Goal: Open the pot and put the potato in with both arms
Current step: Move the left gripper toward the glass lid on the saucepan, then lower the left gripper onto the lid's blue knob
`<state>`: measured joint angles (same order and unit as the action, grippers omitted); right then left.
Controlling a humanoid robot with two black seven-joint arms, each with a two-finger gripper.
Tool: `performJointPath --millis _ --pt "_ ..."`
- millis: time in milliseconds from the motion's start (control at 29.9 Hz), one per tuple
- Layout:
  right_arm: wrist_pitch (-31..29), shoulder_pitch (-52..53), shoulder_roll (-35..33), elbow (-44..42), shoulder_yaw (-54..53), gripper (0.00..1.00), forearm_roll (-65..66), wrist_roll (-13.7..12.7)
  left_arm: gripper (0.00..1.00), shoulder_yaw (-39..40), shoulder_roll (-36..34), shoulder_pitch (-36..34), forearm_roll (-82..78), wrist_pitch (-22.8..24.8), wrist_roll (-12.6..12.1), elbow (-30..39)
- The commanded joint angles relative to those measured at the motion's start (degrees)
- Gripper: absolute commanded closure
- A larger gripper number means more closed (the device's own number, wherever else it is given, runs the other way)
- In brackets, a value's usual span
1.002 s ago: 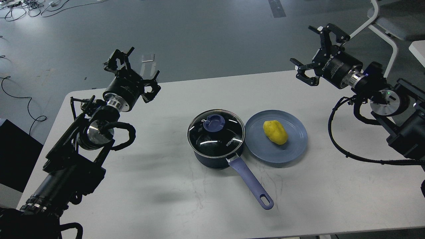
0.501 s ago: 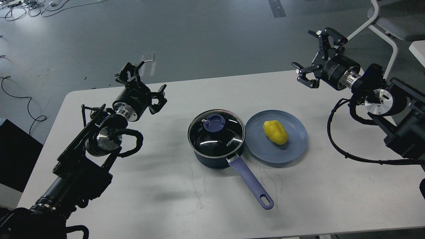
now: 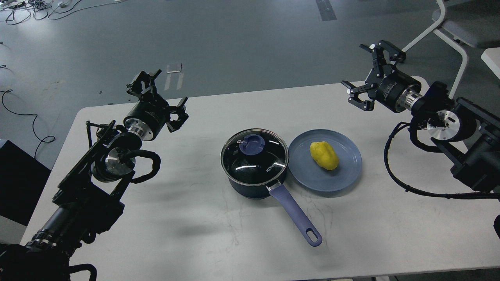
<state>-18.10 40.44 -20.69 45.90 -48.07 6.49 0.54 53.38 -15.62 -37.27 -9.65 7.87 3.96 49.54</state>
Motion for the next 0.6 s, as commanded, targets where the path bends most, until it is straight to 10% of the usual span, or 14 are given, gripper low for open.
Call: performJointPath --millis 0,501,568 --pt "-0.10 -0.36 -0.05 -0.02 0.00 0.00 0.01 -0.01 0.02 0.15 -0.37 0.00 0.77 0.74 0.61 0.03" --pt "-0.27 -0.62 -1.54 0.42 0.43 0.00 -0.07 0.07 0.01 -3.01 -3.36 -3.33 -21.43 -5.67 1.14 2.66" --pt "-0.10 -1.06 -2.07 0.42 0.61 0.00 -0.07 0.07 0.02 -4.59 -4.24 -4.12 -34.20 -8.29 4.71 2.93"
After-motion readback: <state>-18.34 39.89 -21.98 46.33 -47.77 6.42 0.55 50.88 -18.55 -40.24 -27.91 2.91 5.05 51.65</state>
